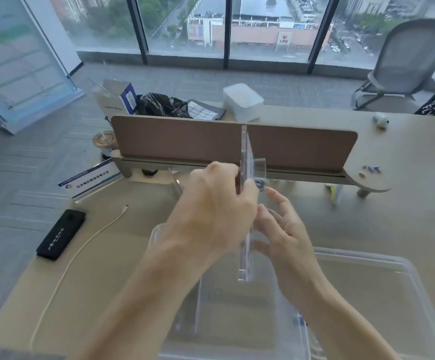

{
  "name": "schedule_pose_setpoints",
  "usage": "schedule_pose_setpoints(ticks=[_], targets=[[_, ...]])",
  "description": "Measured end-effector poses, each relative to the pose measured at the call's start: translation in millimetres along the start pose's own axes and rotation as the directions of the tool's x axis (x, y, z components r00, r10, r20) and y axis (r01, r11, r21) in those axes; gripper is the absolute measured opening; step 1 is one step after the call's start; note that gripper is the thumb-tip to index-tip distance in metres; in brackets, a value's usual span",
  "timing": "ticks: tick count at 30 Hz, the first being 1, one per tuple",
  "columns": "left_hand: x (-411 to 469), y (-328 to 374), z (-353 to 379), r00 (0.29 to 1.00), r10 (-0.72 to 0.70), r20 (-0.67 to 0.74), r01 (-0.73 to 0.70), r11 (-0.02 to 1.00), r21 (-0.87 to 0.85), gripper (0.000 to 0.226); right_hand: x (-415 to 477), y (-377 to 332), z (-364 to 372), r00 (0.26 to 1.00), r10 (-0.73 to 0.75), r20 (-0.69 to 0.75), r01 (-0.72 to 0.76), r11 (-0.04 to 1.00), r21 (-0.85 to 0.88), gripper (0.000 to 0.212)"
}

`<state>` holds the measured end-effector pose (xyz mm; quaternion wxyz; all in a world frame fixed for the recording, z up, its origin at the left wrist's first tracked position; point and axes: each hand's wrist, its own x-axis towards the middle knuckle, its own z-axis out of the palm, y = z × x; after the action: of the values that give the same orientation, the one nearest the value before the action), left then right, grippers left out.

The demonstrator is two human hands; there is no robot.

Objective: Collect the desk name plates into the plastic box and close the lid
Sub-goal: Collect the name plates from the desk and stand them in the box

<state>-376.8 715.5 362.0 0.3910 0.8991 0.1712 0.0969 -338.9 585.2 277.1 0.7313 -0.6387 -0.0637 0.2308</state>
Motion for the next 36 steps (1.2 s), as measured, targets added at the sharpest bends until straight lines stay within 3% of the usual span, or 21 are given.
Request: schedule_pose_setpoints(ticks=[5, 11, 14, 17, 22, 27, 32, 36], targets=[[-8.9, -44.0, 35.1, 0.981, -0.103, 0.162, 0.1, 0.995, 0.026, 0.029, 2.1, 65.6, 6.2, 0.979, 0.178, -0.097, -0.182, 0.983, -0.035, 0.042], [-19.8, -120.0, 102.1, 0.875, -0.36, 0.323, 0.317, 0.931, 0.18, 0.026, 9.5, 157.2, 4.9, 0.899, 0.427, -0.1, -0.436, 0.895, -0.096, 0.048], [-28.5, -149.7, 126.7, 0.831, -0.424, 0.361, 0.351, 0.902, 0.251, 0.024, 15.6, 195.6, 3.6, 0.858, 0.493, -0.147, -0.513, 0.839, -0.184, 0.053], [-37.2, -164.1, 143.0, 0.809, -0.454, 0.374, 0.348, 0.882, 0.319, 0.022, 17.3, 227.8, 2.2, 0.837, 0.509, -0.202, -0.545, 0.81, -0.215, 0.052], [-40.2, -182.8, 165.6, 0.781, -0.485, 0.393, 0.344, 0.86, 0.377, 0.013, 21.1, 257.3, -1.0, 0.775, 0.609, -0.167, -0.631, 0.734, -0.25, 0.06], [-45.3, -208.4, 188.1, 0.758, -0.517, 0.397, 0.338, 0.833, 0.439, 0.012, 27.0, 301.9, -11.1, 0.752, 0.636, -0.175, -0.64, 0.639, -0.427, 0.077], [-43.3, -219.1, 194.9, 0.785, -0.506, 0.358, 0.325, 0.828, 0.457, 0.016, 35.4, 346.0, -19.7, 0.76, 0.625, -0.179, -0.634, 0.651, -0.418, 0.069], [-41.7, -221.8, 193.2, 0.786, -0.503, 0.358, 0.33, 0.832, 0.446, 0.014, 36.7, 341.4, -16.7, 0.747, 0.643, -0.168, -0.652, 0.659, -0.375, 0.068]])
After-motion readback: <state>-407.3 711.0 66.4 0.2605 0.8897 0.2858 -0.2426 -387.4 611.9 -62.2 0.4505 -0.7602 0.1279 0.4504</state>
